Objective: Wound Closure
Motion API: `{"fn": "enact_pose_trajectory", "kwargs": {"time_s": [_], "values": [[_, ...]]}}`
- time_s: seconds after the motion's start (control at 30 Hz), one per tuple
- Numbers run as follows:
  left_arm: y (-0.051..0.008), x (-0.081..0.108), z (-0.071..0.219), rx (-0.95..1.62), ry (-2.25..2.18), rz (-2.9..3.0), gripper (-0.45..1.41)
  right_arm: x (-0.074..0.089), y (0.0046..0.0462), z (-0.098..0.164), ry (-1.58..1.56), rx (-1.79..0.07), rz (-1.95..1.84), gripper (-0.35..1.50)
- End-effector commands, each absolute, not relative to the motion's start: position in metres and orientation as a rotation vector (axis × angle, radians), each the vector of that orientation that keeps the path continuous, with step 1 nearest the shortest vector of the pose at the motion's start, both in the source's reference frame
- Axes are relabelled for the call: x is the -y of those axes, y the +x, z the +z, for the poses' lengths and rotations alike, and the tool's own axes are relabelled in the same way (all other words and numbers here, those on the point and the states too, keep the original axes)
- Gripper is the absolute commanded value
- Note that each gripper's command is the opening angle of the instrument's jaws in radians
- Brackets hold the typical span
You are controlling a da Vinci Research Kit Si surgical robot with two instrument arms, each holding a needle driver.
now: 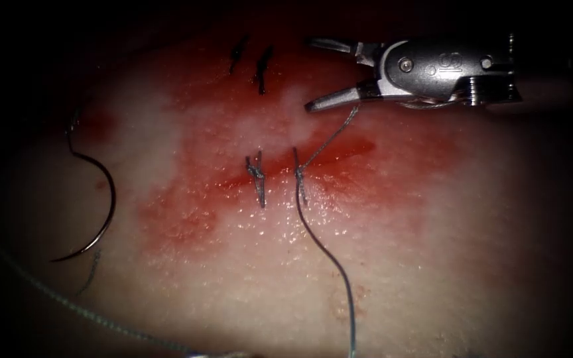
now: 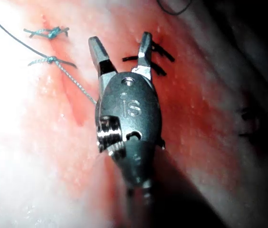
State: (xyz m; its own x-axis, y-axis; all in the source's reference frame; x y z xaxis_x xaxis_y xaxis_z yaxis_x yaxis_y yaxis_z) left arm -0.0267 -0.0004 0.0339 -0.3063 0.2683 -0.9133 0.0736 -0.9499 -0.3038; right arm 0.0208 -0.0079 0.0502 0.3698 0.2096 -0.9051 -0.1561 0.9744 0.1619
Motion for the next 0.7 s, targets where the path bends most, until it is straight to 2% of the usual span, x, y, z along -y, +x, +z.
{"fn": "enact_pose_trajectory", "kwargs": {"time_s": [0.03, 0.13, 0.27, 0.3, 0.33, 0.4, 0.43, 0.53, 0.7], "values": [[-0.0272, 0.000, 0.035, 0.441, -1.776, 2.407, -0.45, 0.010, 0.0211, 0.051, 0.064, -1.172, 0.236, 1.01], [-0.0267, -0.002, 0.036, 0.417, -1.772, 2.423, -0.45, 0.011, 0.0206, 0.050, 0.072, -1.179, 0.233, 0.86], [-0.0257, -0.005, 0.038, 0.396, -1.763, 2.439, -0.45, 0.013, 0.0204, 0.050, 0.055, -1.215, 0.260, 0.51], [-0.0255, -0.006, 0.038, 0.393, -1.764, 2.442, -0.45, 0.013, 0.0204, 0.050, 0.051, -1.227, 0.270, 0.39], [-0.0252, -0.007, 0.039, 0.394, -1.774, 2.444, -0.45, 0.013, 0.0205, 0.051, 0.034, -1.255, 0.289, -0.03], [-0.0250, -0.007, 0.039, 0.410, -1.788, 2.435, -0.45, 0.013, 0.0207, 0.051, 0.031, -1.268, 0.315, -0.08], [-0.0249, -0.008, 0.039, 0.418, -1.795, 2.430, -0.45, 0.013, 0.0208, 0.051, 0.036, -1.275, 0.334, -0.20], [-0.0242, -0.009, 0.040, 0.441, -1.789, 2.439, -0.45, 0.013, 0.0217, 0.051, 0.022, -1.284, 0.355, -0.35], [-0.0235, -0.011, 0.041, 0.450, -1.791, 2.434, -0.45, 0.014, 0.0231, 0.052, 0.023, -1.333, 0.336, -0.35]]}}
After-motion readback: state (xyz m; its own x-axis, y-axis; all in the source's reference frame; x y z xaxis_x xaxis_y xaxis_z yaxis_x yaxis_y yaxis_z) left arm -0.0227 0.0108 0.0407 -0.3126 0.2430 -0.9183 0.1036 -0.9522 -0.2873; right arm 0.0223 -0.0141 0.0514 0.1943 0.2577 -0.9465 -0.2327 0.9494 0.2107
